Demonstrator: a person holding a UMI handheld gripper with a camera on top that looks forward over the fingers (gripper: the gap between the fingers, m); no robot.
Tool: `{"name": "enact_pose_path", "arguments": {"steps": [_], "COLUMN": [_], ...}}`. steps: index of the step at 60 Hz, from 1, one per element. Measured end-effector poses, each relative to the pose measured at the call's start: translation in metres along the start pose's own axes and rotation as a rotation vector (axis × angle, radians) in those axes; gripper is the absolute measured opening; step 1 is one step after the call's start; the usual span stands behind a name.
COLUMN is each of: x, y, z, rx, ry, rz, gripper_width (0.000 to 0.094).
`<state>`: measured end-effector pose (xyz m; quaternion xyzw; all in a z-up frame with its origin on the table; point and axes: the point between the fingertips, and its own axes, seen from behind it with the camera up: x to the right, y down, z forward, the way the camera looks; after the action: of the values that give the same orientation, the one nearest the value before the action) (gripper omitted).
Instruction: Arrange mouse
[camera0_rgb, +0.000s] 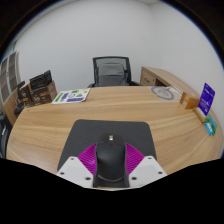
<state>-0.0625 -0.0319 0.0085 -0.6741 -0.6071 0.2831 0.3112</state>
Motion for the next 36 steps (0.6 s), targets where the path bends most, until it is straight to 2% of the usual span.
{"name": "enact_pose_path", "arguments": {"steps": [4, 14, 16, 19, 22, 26, 36], "x": [0.000, 0.000, 0.002, 0.010, 0.016, 0.014, 0.017], "y": [0.005, 0.014, 0.011, 0.004, 0.000, -0.006, -0.022], "z": [0.003, 0.007, 0.006, 0.003, -0.001, -0.018, -0.111], "rx": [-0.002, -0.018, -0.007, 0.014, 0.020, 0.021, 0.026], "ry": [-0.001, -0.020, -0.012, 0.022, 0.049, 0.043, 0.041], "rz": [-0.004, 0.023, 0.019, -0.007, -0.023, -0.013, -0.007], "gripper_width": [0.0361, 0.0521, 0.0607, 0.0880, 0.0829, 0.0865, 0.0865]}}
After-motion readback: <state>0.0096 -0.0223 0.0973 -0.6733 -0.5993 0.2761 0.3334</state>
